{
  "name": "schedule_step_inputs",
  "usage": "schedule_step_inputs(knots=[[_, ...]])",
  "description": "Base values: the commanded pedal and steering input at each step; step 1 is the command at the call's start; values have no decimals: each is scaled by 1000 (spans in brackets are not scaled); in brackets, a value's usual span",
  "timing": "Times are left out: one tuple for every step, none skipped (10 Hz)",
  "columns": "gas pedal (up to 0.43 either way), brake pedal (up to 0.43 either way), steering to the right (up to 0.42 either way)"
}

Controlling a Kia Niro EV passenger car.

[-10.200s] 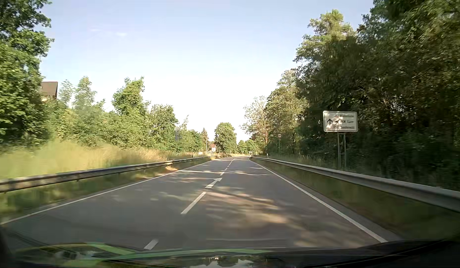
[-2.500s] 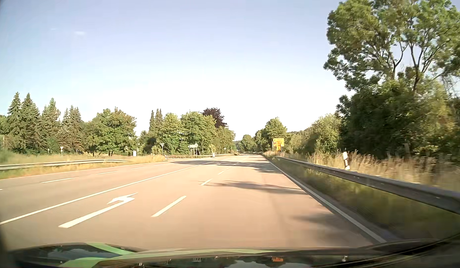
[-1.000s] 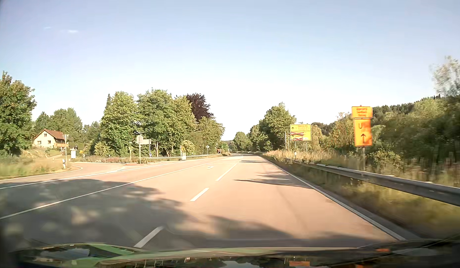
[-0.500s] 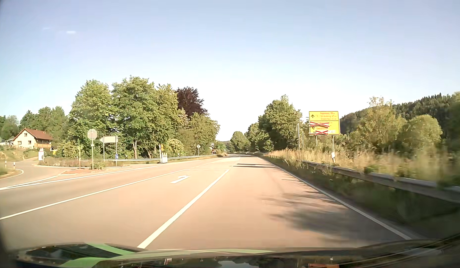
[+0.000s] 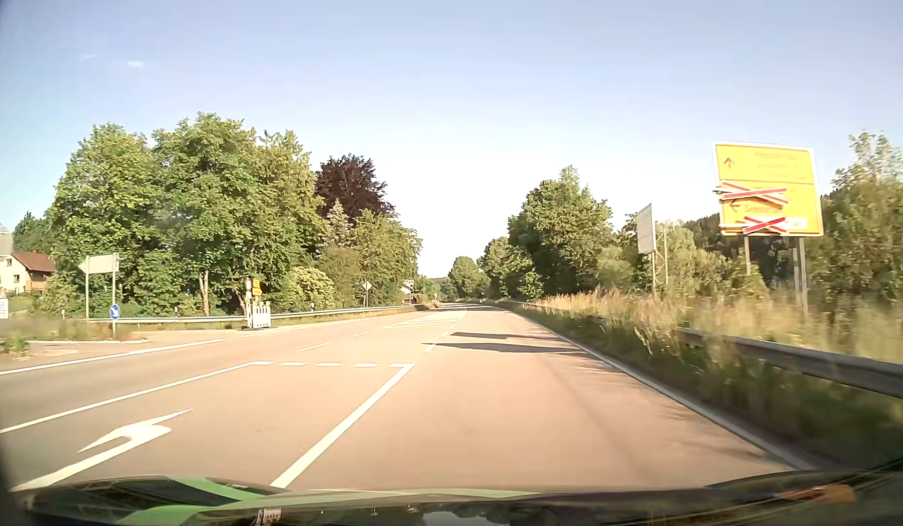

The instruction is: Follow the waypoints while adhering to traffic rules and regulations

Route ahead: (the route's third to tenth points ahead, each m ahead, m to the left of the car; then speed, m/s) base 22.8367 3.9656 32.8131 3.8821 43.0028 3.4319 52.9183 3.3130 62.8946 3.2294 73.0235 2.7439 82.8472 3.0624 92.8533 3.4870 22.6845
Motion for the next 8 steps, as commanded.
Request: schedule_step_inputs(knots=[[220, 0, -2], [209, 0, -3], [197, 0, -3], [197, 0, -3], [197, 0, -3], [209, 0, -3], [209, 0, -3], [209, 0, -3]])
